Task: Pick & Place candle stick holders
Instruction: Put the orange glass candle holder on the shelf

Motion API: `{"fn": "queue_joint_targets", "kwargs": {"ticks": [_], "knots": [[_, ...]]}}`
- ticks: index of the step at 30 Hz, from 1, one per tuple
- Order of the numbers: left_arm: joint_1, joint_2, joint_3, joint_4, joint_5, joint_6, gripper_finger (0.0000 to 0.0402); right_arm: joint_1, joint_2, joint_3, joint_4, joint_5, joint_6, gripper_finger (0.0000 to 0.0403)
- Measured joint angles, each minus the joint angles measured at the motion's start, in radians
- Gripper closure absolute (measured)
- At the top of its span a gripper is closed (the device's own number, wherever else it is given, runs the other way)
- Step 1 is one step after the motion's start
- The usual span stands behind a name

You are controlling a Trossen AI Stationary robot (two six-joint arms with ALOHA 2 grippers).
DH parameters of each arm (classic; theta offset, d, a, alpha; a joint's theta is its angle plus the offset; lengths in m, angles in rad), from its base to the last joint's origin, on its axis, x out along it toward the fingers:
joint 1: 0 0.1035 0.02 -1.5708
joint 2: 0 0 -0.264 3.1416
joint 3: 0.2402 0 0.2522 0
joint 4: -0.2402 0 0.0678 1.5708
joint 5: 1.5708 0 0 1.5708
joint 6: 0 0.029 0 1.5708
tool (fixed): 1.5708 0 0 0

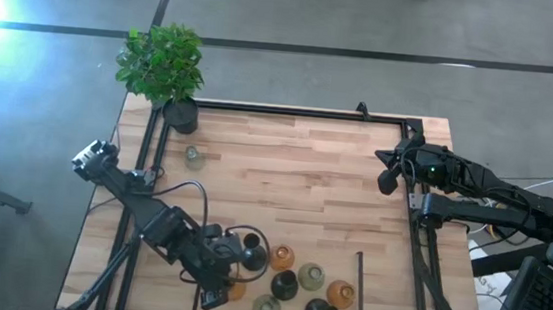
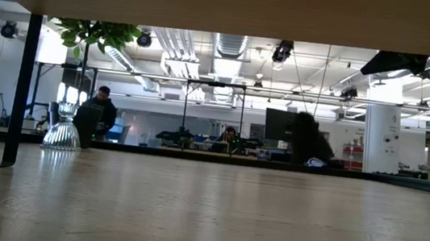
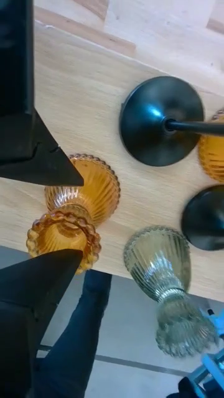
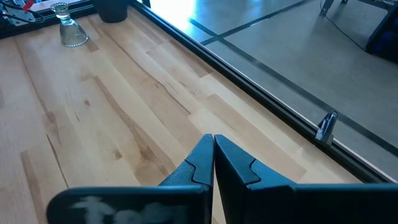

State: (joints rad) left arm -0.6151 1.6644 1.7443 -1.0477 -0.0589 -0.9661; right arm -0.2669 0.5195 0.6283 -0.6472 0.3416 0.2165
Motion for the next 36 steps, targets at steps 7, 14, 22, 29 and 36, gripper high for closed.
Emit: {"fn": "queue_joint_targets", "kwargs": {"ticks": [7, 14, 22, 29, 36], "knots": [[0.001, -0.005, 0.011, 0.001, -0.014, 0.011, 0.0223, 0.000, 0.000, 0.000, 0.000, 0.000, 0.000, 0.0394], [0.001, -0.005, 0.006, 0.000, -0.006, 0.011, 0.0223, 0.000, 0.000, 0.000, 0.000, 0.000, 0.000, 0.0394], [0.002, 0.007, 0.003, 0.000, -0.003, 0.015, 0.0223, 0.000, 0.000, 0.000, 0.000, 0.000, 0.000, 0.0394], [0.003, 0.018, 0.002, 0.020, -0.004, 0.016, 0.0223, 0.000, 0.000, 0.000, 0.000, 0.000, 0.000, 0.0394], [0.008, 0.024, 0.002, 0.049, -0.012, 0.022, 0.0223, 0.000, 0.000, 0.000, 0.000, 0.000, 0.000, 0.0394]]}}
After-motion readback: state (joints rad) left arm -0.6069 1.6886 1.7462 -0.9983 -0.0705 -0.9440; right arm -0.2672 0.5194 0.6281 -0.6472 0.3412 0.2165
